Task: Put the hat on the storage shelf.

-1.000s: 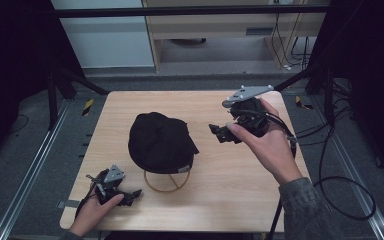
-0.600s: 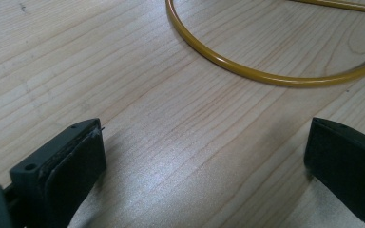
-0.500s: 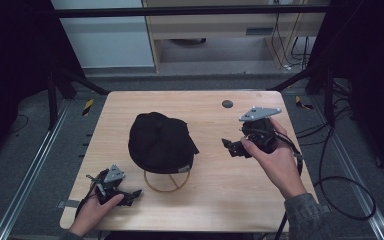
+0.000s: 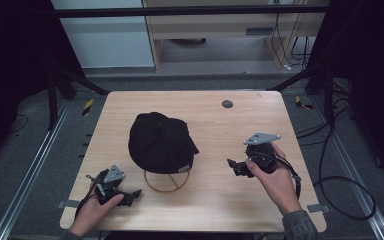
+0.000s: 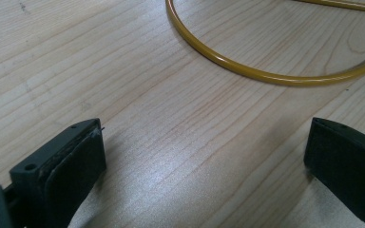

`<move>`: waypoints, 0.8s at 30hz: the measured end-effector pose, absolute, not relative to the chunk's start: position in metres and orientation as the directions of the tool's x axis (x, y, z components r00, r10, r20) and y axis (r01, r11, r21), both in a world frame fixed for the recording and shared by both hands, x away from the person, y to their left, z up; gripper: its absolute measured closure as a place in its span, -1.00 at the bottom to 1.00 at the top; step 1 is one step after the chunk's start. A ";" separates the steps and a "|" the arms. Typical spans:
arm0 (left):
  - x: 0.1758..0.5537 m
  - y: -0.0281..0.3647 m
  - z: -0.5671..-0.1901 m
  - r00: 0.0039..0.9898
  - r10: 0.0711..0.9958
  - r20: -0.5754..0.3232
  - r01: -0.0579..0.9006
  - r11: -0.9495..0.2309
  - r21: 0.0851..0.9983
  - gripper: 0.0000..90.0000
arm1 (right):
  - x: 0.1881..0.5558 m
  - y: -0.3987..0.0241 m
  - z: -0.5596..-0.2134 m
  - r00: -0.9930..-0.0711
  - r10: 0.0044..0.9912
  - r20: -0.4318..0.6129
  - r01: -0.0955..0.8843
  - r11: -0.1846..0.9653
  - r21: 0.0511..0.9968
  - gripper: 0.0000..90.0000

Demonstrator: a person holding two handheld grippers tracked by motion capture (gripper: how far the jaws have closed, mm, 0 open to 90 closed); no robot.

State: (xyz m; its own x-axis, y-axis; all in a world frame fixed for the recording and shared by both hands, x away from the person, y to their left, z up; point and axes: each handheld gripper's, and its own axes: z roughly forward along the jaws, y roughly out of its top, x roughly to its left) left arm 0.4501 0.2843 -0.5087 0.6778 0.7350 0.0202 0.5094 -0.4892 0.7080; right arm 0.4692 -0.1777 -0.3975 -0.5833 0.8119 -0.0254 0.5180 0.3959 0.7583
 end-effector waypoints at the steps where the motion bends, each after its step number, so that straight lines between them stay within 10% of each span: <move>1: 0.450 0.284 -0.509 0.678 0.735 0.020 0.509 -0.489 0.708 -1.00 | 0.469 -0.178 -0.401 -0.584 0.812 -0.024 0.521 0.397 0.756 -0.77; 24: 0.450 0.285 -0.509 0.677 0.735 0.019 0.510 -0.489 0.708 -1.00 | 0.475 -0.160 -0.491 -0.565 0.823 0.064 0.615 0.368 0.697 -0.76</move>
State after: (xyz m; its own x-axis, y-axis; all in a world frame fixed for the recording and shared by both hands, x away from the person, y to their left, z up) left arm 0.4497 0.2848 -0.5087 0.6775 0.7353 0.0194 0.5101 -0.4886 0.7078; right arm 0.4745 -0.1597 -0.4913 -0.5648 0.8227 0.0638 0.6149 0.3680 0.6975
